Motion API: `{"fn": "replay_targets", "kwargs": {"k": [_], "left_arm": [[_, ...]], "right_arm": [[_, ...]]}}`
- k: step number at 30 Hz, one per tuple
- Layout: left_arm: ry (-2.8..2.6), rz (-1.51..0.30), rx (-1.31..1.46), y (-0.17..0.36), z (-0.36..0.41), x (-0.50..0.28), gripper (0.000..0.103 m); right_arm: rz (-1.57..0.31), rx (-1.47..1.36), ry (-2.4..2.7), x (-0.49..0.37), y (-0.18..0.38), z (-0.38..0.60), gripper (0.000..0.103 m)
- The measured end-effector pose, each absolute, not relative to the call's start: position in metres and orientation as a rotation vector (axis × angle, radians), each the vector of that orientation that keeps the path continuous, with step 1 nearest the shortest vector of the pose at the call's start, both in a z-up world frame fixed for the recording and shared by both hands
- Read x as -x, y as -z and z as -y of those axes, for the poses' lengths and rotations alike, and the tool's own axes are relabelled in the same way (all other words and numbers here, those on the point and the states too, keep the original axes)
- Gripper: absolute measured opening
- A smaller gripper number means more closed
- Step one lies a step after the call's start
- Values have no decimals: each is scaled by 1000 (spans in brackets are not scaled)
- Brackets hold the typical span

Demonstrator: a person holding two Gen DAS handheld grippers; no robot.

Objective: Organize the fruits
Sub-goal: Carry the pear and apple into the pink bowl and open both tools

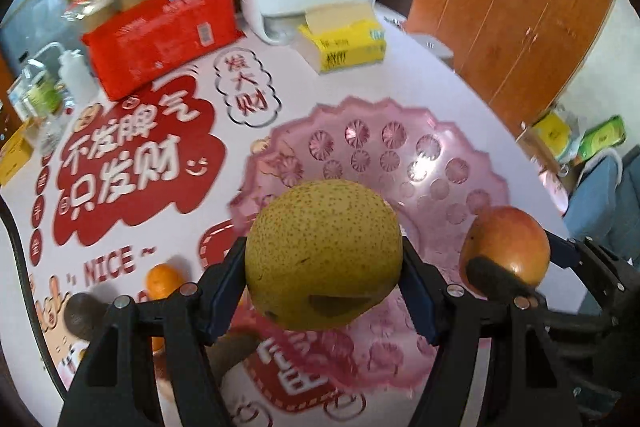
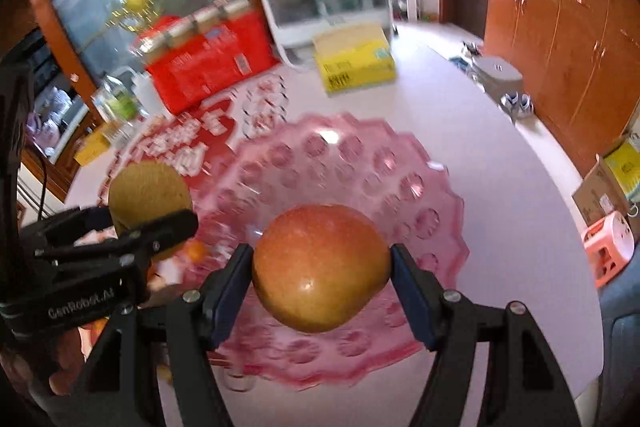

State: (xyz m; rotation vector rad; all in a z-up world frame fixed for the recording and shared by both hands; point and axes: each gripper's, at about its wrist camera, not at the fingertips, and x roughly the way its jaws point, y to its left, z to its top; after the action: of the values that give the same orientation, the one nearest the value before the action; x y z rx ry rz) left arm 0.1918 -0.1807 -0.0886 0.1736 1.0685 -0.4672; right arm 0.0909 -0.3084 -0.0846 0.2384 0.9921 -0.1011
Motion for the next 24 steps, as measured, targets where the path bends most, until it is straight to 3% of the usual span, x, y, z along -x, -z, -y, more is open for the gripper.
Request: {"fn": "replay_targets", "kwargs": {"k": [9, 16, 21, 24], "left_arm": [[476, -1144, -290, 143, 211, -213, 69], [492, -1170, -334, 161, 221, -216, 71], [493, -1178, -300, 156, 215, -219, 86], [485, -1162, -289, 146, 211, -218, 87]], "right_arm": [[-1123, -168, 92, -106, 141, 312, 70], [-1113, -145, 64, -114, 143, 311, 71], [-1076, -92, 63, -110, 135, 307, 71], [-1052, -100, 60, -105, 126, 310, 73]]}}
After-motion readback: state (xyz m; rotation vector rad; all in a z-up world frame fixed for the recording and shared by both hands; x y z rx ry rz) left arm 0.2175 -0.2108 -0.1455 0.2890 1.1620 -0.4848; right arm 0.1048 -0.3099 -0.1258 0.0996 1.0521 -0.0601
